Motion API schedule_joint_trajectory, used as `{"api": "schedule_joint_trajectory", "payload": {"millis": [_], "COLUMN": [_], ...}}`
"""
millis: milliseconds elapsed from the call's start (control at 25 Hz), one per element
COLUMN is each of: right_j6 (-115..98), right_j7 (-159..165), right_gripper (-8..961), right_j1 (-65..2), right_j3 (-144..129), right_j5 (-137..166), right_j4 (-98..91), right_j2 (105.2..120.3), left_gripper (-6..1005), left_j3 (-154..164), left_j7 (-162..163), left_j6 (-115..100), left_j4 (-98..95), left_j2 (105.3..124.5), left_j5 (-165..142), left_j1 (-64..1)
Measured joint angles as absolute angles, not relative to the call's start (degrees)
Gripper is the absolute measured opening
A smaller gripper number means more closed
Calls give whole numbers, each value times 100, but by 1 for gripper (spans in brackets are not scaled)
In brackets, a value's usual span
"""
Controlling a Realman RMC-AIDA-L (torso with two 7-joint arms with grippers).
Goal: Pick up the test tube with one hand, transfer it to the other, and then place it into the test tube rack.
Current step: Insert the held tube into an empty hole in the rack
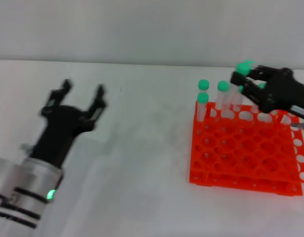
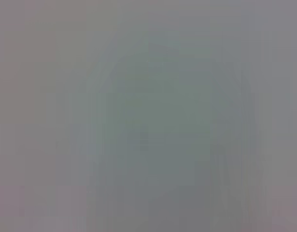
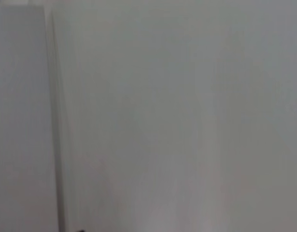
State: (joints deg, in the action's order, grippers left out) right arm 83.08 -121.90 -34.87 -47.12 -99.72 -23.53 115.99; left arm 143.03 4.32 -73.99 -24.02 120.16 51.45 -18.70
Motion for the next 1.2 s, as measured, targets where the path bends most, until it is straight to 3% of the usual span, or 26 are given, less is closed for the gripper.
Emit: {"api": "schedule_joint_trajectory", "payload": {"millis": [200,1200], "right_j6": [7949,7016], "right_j7": [-12603,-13088], "right_gripper": [237,240], "right_j1": [-3788,-4030], "right_j3": [-4737,-4793], "right_j5": [-9991,-10055], "right_j4": [-1915,-1220], "right_j2": [11611,11619], "left_gripper": [807,805], "left_j3": [14279,14260], "left_j7": [955,1108], "left_j6": [-7401,-7338], "left_j4": [-2015,-1907], "left_j2": [12011,12006], "left_j5": [5599,5696], "left_j1": [-1763,-1898]}}
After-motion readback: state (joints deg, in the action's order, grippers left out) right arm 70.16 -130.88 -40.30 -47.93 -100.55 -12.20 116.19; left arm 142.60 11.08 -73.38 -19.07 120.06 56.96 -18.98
